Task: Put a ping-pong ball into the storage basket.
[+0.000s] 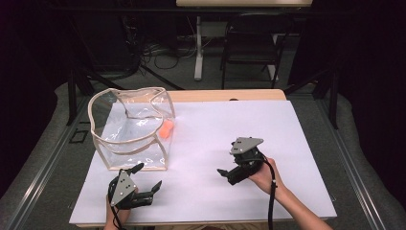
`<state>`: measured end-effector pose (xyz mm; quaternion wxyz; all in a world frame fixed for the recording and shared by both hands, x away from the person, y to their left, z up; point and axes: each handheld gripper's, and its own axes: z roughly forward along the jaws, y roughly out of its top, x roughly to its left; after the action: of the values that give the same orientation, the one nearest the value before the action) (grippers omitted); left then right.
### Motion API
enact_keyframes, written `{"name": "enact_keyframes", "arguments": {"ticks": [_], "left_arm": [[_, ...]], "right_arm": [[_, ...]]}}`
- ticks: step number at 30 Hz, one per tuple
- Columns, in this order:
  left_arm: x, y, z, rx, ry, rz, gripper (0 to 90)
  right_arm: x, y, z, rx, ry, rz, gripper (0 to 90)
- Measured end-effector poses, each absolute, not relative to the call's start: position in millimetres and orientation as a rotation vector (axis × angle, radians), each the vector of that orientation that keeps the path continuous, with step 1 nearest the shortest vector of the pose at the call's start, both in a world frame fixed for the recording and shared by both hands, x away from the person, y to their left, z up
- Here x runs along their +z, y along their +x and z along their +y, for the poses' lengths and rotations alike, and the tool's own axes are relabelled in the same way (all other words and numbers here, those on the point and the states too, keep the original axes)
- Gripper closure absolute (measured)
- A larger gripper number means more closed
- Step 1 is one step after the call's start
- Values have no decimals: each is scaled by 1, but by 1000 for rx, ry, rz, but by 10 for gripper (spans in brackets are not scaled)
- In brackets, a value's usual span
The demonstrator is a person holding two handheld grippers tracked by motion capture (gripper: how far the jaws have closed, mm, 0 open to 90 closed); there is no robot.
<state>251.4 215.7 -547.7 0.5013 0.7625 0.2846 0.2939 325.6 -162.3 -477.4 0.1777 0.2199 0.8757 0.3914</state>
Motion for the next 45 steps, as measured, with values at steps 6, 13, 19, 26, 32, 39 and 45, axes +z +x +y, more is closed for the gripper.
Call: {"name": "enact_keyframes", "arguments": {"ticks": [6, 13, 19, 26, 32, 39, 45], "left_arm": [[-548, 251, 216, 711, 1844, 687, 158], [-548, 251, 216, 713, 1843, 686, 158], [-548, 252, 215, 712, 1845, 684, 158], [-548, 251, 215, 711, 1845, 684, 158], [-548, 252, 215, 708, 1846, 686, 158], [-548, 251, 215, 707, 1845, 690, 158], [-548, 251, 215, 707, 1848, 690, 158]], "right_arm": [[-485, 319, -173, 1112, 642, 2468, 0], [-493, 310, -185, 1119, 676, 2452, 0], [-499, 303, -196, 1107, 699, 2447, 0], [-502, 299, -210, 1106, 740, 2416, 0], [-507, 296, -221, 1099, 769, 2402, 0], [-517, 293, -233, 1105, 814, 2378, 0], [-527, 288, -242, 1105, 846, 2360, 0]]}}
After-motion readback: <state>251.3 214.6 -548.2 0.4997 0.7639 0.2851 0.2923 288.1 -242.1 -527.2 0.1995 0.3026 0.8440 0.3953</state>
